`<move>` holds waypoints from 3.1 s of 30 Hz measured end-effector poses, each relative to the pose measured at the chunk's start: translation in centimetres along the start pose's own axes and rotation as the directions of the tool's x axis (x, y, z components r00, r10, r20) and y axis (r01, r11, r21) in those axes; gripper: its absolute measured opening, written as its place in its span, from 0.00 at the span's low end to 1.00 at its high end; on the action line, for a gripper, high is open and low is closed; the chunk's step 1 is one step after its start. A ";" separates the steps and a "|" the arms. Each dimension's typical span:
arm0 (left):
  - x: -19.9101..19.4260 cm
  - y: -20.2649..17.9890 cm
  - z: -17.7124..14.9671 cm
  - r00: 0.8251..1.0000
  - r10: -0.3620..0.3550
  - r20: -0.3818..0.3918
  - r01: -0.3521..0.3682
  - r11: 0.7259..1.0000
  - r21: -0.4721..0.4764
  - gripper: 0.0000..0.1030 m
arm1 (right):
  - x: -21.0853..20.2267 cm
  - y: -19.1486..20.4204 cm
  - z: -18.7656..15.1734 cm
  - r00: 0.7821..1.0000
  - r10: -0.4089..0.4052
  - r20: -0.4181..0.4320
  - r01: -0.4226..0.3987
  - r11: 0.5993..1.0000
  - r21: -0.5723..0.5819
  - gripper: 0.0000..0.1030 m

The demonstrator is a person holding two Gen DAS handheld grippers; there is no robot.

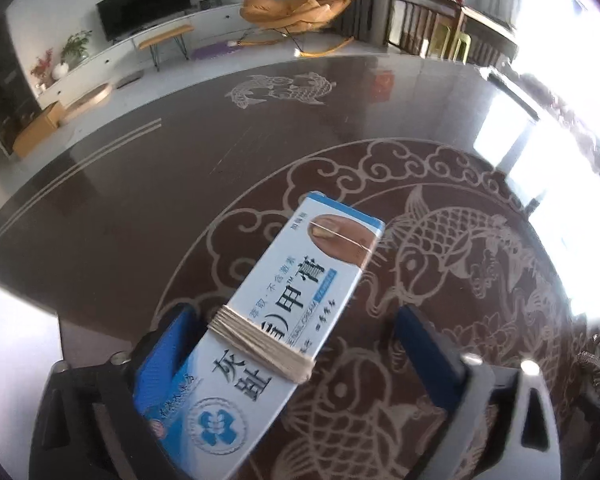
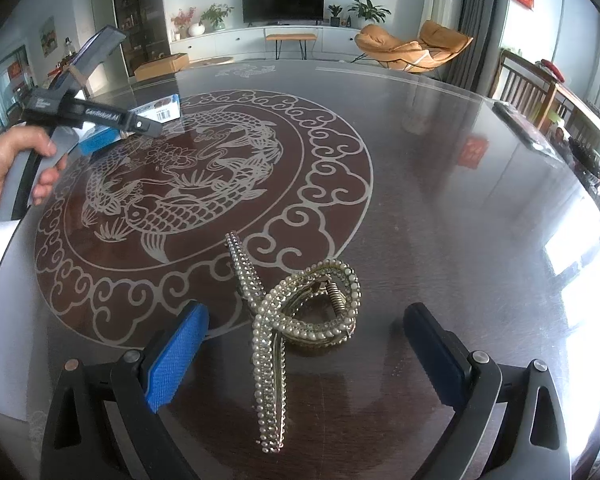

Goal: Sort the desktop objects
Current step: 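Close the left tool on the blue box and lift it while the right tool holds the clip, then carry the blue box and pearl clip in both tools to the white box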

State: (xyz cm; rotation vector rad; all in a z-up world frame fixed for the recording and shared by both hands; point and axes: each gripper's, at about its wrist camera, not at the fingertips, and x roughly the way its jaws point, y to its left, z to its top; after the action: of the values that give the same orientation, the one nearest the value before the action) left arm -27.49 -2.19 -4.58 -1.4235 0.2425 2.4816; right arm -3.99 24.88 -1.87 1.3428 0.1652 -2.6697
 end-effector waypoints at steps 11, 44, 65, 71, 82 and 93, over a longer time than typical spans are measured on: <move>-5.3 -3.1 -7.7 0.990 0.112 0.080 -0.098 0.981 -0.165 0.43 | 0.1 -0.2 0.2 1.000 -0.008 0.002 0.008 1.000 -0.002 0.96; -8.9 -7.6 -16.6 0.979 0.198 0.053 -0.174 0.939 -0.296 1.00 | 0.2 -0.3 0.2 1.000 -0.012 0.000 0.012 1.000 0.001 0.97; -9.7 -7.3 -16.3 0.994 0.111 0.015 -0.106 0.976 -0.192 1.00 | -0.1 -1.4 -0.1 0.993 0.114 0.017 -0.114 0.993 0.040 0.97; -9.4 -6.9 -15.4 0.998 0.056 -0.009 -0.057 0.992 -0.108 1.00 | 0.3 -0.8 -0.3 0.995 0.089 -0.036 -0.092 0.992 -0.087 0.98; -14.5 -7.9 -17.1 0.985 0.033 0.168 -0.008 0.989 -0.145 0.42 | -4.3 -0.9 0.4 0.987 0.159 0.028 -0.156 0.984 -0.091 0.43; -28.4 -1.3 -18.4 0.937 -0.012 0.350 0.125 0.945 -0.302 0.42 | -13.2 9.5 5.0 0.946 0.306 0.108 -0.276 0.933 -0.230 0.43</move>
State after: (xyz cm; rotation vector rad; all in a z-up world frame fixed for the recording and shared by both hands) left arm 1.65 -10.27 10.65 -1.0437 -0.2912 2.7424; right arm 1.52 15.85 11.42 1.0198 0.2087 -2.4076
